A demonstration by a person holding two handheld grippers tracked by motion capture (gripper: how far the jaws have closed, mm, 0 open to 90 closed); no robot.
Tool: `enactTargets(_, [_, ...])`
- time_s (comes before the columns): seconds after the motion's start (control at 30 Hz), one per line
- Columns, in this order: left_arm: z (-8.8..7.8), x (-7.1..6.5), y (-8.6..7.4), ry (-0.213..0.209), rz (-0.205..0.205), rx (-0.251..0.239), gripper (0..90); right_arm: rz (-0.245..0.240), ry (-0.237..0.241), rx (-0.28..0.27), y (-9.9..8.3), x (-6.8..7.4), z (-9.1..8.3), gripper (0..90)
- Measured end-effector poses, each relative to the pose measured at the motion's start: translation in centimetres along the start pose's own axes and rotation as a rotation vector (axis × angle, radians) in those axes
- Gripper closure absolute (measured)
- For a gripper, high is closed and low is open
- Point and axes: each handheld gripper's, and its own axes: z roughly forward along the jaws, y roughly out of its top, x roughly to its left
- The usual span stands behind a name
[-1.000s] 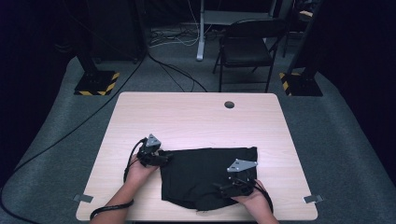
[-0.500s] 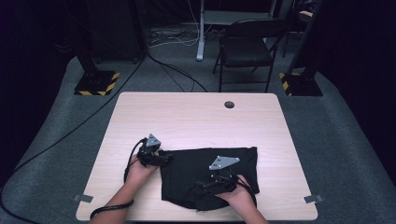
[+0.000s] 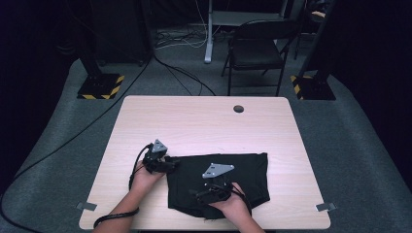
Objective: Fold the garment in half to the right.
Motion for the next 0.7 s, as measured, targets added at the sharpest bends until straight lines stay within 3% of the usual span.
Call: enactTargets(0.7, [0.0,0.0,0.0,0.0,0.002,0.002,23.3,-0.037,0.084,0.021,0.7,4.9,4.2,24.8])
